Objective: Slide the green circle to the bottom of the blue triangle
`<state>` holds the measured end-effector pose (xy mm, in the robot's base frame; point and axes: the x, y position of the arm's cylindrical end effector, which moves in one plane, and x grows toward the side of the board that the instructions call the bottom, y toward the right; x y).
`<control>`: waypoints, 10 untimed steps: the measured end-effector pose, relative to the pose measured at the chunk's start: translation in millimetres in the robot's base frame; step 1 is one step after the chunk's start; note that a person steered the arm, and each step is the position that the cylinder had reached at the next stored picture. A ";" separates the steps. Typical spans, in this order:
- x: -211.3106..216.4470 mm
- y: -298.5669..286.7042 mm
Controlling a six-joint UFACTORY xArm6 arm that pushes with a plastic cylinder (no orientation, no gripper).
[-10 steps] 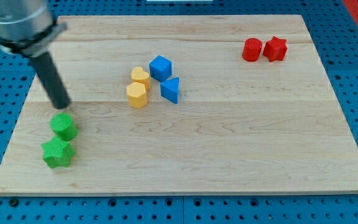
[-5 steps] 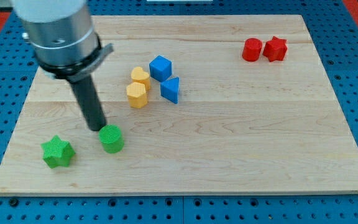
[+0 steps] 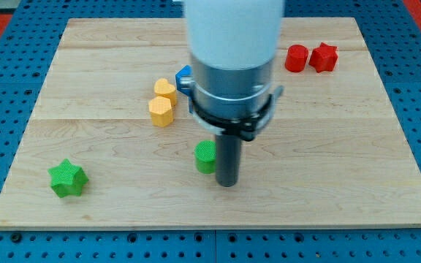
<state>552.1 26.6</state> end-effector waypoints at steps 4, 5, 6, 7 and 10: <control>-38.5 -41.0; -38.5 -40.9; -38.5 -24.4; -39.7 -19.8; -53.2 -36.8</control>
